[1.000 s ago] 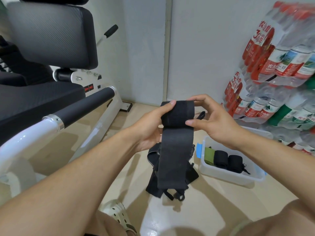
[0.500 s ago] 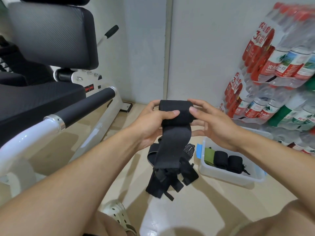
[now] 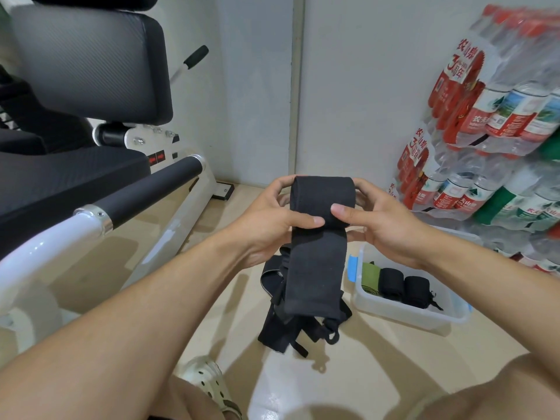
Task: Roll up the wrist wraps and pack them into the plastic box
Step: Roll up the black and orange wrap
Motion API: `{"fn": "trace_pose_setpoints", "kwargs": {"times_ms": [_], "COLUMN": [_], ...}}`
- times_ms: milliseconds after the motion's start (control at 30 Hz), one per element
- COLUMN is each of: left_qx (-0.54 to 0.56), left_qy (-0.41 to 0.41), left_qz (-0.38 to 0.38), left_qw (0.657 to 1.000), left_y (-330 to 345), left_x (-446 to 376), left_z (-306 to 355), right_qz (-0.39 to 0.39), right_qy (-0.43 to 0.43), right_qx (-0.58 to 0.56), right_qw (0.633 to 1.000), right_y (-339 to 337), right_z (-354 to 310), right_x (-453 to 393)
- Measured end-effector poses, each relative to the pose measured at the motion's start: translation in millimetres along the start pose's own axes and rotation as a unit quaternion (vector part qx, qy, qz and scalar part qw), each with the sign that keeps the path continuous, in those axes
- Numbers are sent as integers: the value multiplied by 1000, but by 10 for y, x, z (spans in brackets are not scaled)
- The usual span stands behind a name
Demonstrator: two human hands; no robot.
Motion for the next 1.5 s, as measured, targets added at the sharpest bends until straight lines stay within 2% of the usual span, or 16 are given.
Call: {"fn": "trace_pose_setpoints", "kwargs": {"times_ms": [233,500,700,767,933,1100,1333,1500], "left_qx": [8,64,89,92,73,19,-5,53], "left_qy": [-67,-115,-83,-69,-32,7,17,-41], "left_qz": [-10,9,26,21,10,4,-10,-11], "left_qw": [998,991,992,993,997,1000,1000,998], "left_y": [25,56,2,-5,-32,-56,-43,-16], "left_x": [48,102,71,56,12,1,1,-6], "left_z": [6,10,35,50,63,59,48,5], "right_qz": [32,52,7,15,32,-17,-1,16], "right_qy": [-71,-107,-106,-92,34,95,52,-5], "right_qx": [61,157,117,91,-55,-71,-100,-4], "right_qw": [995,980,987,991,997,993,994,1000], "right_y": [-39,12,21,17,31,83,20,-16], "right_z": [-22,-72,-129,-135,-34,-5,-23,-17], "right_x": [-30,-24,-12,-7,8,70,38,19]}}
Point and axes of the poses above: each hand's wrist, its own x-axis away from the middle knuckle, its own y-axis out of the palm, z = x × y, the point moved 4 cm from there along -x, towards the middle knuckle, and after that the axes turned 7 degrees about -y, right-handed, at the moved point
